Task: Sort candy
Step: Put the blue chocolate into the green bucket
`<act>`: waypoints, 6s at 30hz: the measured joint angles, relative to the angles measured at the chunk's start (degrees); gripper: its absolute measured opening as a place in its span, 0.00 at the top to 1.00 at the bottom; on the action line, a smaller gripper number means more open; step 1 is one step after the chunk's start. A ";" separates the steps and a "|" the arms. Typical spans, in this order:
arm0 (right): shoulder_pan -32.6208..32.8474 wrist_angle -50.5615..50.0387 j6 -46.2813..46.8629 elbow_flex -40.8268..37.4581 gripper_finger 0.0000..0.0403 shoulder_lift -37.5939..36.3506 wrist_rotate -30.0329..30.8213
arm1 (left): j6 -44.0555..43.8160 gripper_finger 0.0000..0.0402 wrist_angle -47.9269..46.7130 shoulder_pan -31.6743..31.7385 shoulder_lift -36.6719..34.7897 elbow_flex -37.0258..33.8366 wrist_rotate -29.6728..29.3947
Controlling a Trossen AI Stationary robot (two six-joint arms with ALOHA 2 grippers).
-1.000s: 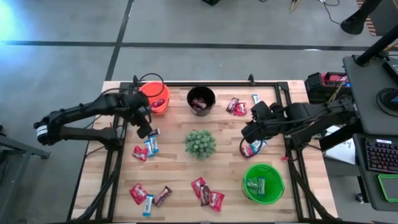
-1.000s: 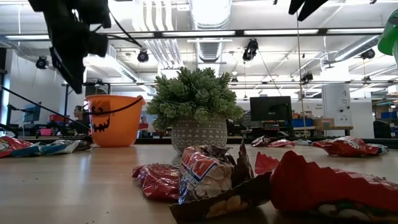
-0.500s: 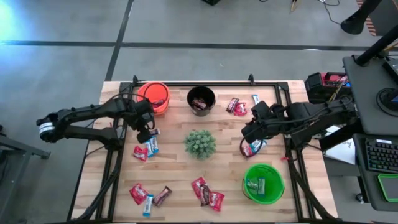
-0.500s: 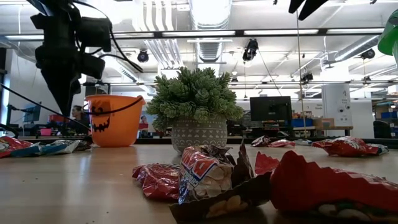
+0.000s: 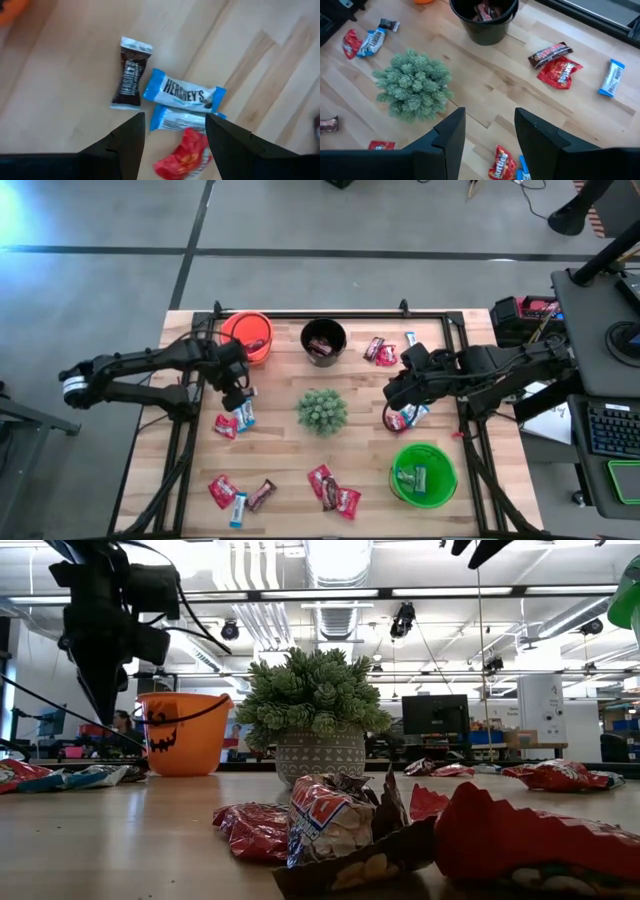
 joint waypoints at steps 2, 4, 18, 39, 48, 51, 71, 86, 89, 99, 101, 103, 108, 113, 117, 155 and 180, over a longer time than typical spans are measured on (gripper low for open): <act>0.00 -0.05 -0.02 0.00 0.60 0.00 0.02 | -3.74 0.53 0.32 -1.17 0.08 0.00 0.08; 0.00 -0.07 -0.06 0.00 0.60 0.00 0.02 | -7.11 0.53 0.41 -2.92 0.04 0.00 0.10; 0.00 -0.15 -5.62 0.00 0.60 0.00 -1.01 | -36.44 0.53 5.84 -18.04 0.19 -0.52 -5.21; 0.15 -0.18 -13.67 0.00 0.60 0.00 -5.73 | -59.17 0.53 9.51 -22.84 11.40 -1.08 -12.18; 0.84 -0.24 -14.29 0.00 0.60 -0.02 -7.65 | -58.60 0.53 9.87 -24.01 16.34 -0.74 -8.75; 1.55 -0.26 -14.29 0.00 0.60 -0.14 -7.72 | -59.22 0.53 10.75 -24.10 16.64 -0.74 -8.98; 5.24 -0.20 -14.11 0.00 0.60 -0.25 -7.72 | -69.11 0.57 13.05 -24.12 23.19 -0.72 -9.50; 5.42 -0.18 -14.17 0.00 0.60 -0.31 -9.09 | -64.02 0.97 14.79 -26.28 24.56 -0.72 -7.29; 5.42 -0.18 -14.21 0.00 0.60 -0.31 -9.07 | -62.74 0.97 14.79 -26.83 24.24 -0.72 -5.64; 5.40 2.55 -16.85 0.00 0.60 -0.31 -9.00 | -56.30 0.99 14.68 -28.75 21.01 5.39 -4.90; 5.40 4.25 -17.77 0.00 0.60 -0.31 -8.86 | -54.35 0.99 14.60 -28.74 20.63 7.27 -4.92; 5.40 6.55 -19.89 0.00 0.60 -0.31 -8.58 | -52.03 0.99 14.55 -28.74 20.48 9.24 -4.96; 4.73 13.88 -26.03 0.01 0.60 -0.31 -8.42 | -45.98 0.99 14.50 -28.74 20.34 14.24 -5.98; 2.65 20.05 -30.79 0.00 0.60 -0.28 -6.57 | -40.20 0.99 12.97 -28.72 20.34 18.52 -7.07; 0.38 23.33 -34.07 0.00 0.60 -0.28 -7.08 | -35.45 0.99 9.82 -28.67 20.34 21.66 -8.06; -18.27 59.83 -51.18 -3.48 0.60 8.96 -40.50 | 1.06 0.99 3.45 -24.31 18.95 48.89 -17.14; -20.26 66.32 -51.00 -3.45 0.60 12.70 -42.09 | 12.72 0.99 9.44 -23.31 18.55 48.89 -15.00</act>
